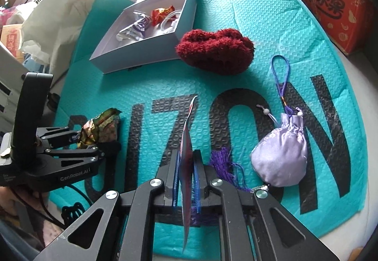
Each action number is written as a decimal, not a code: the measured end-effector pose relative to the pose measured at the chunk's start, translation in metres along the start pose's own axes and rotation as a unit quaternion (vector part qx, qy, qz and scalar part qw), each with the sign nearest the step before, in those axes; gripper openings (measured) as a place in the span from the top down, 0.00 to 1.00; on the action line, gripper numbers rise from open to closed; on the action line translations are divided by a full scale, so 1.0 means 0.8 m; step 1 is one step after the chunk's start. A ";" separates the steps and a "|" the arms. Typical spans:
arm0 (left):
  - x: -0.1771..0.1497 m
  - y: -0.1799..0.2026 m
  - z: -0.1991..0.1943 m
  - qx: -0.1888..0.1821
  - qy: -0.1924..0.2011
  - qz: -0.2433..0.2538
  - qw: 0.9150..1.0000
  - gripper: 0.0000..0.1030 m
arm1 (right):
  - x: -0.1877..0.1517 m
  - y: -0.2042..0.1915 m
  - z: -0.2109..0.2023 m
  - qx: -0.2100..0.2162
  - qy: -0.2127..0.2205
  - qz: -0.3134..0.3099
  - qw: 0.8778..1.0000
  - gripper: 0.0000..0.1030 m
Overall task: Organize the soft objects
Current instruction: 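Lift the pink packet with right tool while left tool holds the snack bag raised, then carry the snack bag over the white box with left tool while right tool carries the pink packet, then open left tool to drop the snack bag into the box while right tool releases the pink packet there, then move both tools back toward the red scrunchie and lavender pouch on the mat, then grasp the lavender pouch with right tool while left tool grasps the red scrunchie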
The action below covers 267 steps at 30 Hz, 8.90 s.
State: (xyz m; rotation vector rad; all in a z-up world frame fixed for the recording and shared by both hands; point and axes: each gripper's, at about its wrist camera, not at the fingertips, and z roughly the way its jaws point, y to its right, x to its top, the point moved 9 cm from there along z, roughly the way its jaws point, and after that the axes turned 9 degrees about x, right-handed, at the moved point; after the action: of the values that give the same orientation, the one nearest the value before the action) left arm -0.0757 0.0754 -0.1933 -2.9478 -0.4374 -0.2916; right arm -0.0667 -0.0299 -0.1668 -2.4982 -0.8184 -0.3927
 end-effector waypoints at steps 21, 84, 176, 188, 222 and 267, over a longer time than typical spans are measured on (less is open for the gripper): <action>0.023 -0.061 -0.096 -0.006 0.065 -0.025 0.998 0.66 | 0.035 -0.065 -0.037 0.034 0.018 -0.054 0.998 0.90; 0.270 -0.198 -0.347 0.080 0.310 -0.028 0.947 0.66 | 0.394 -0.205 -0.142 0.051 0.184 -0.192 0.963 0.90; 0.256 -0.163 -0.337 0.101 0.260 -0.056 0.959 0.37 | 0.365 -0.171 -0.152 -0.035 0.161 -0.188 0.968 0.44; 0.223 -0.139 -0.361 0.060 0.258 -0.050 0.963 0.37 | 0.335 -0.154 -0.192 -0.050 0.177 -0.149 0.972 0.28; 0.112 -0.038 -0.291 -0.024 0.189 0.017 0.981 0.37 | 0.170 -0.094 -0.171 -0.047 0.112 -0.078 0.990 0.28; 0.074 0.066 -0.122 -0.072 0.034 0.061 0.995 0.37 | 0.014 0.110 -0.042 -0.114 -0.012 0.116 0.987 0.28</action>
State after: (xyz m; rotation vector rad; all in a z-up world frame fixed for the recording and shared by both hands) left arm -0.0208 0.0248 -0.0920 -3.0763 -0.2344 -0.4246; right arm -0.0080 -0.1041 -0.1649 -2.7775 -0.5049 -0.3941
